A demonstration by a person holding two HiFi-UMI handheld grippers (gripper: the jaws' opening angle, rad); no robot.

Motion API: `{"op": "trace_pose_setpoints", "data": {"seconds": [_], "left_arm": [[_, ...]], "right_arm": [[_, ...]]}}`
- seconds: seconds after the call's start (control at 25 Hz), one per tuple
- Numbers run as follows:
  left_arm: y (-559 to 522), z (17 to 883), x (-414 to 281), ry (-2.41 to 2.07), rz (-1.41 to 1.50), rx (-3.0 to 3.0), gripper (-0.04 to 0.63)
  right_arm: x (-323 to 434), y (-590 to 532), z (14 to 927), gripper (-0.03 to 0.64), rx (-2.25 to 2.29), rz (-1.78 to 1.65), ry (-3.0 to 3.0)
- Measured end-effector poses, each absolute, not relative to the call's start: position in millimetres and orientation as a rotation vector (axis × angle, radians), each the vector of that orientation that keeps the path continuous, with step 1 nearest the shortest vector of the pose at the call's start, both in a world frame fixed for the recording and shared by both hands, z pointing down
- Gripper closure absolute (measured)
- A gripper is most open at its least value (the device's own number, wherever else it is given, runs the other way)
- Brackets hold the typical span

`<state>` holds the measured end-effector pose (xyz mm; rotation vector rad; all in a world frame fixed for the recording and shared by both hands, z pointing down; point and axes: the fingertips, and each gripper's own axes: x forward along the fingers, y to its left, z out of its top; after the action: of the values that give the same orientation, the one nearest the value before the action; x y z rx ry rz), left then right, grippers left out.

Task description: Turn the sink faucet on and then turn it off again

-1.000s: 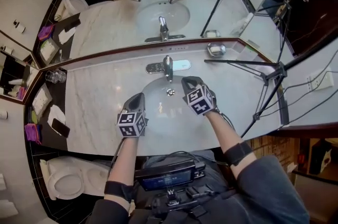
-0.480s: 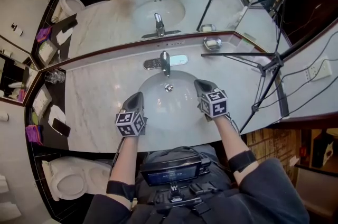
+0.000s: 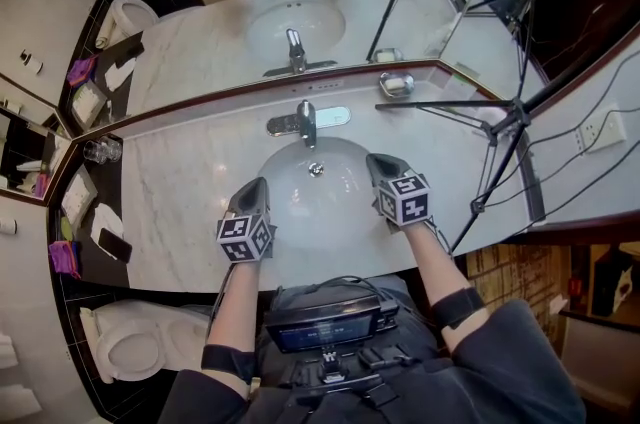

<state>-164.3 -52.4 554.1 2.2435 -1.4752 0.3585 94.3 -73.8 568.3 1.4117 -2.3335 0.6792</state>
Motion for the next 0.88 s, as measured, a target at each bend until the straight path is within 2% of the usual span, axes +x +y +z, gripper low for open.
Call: {"op": "trace_pose_setpoints", "data": {"seconds": [0.16,0.36,0.56,0.88], "left_arm": [[-59.4,557.4,-153.7,-1.467,0.445,2.301,0.591],[-71.0,565.8,-125.7,-1.392,0.655,2.430,0.451],[-92.5,586.3,-104.2,-1.335,0.920,2.540,0.356],[-134.0,613.2,-66.8,-1.194,1.454,2.780,0.344]], "right_arm": [[94.2,-72.7,570.1,0.598,1.396,0.680,-2.334],[98.5,-72.7,571.2,0.598,1.387,0.669,-2.332],[105.1,-72.8,576.2,0.598,1.374,0.642,-2.324],[119.5,-67.8,592.0,0.598,1.393,0.660,-2.276]]}}
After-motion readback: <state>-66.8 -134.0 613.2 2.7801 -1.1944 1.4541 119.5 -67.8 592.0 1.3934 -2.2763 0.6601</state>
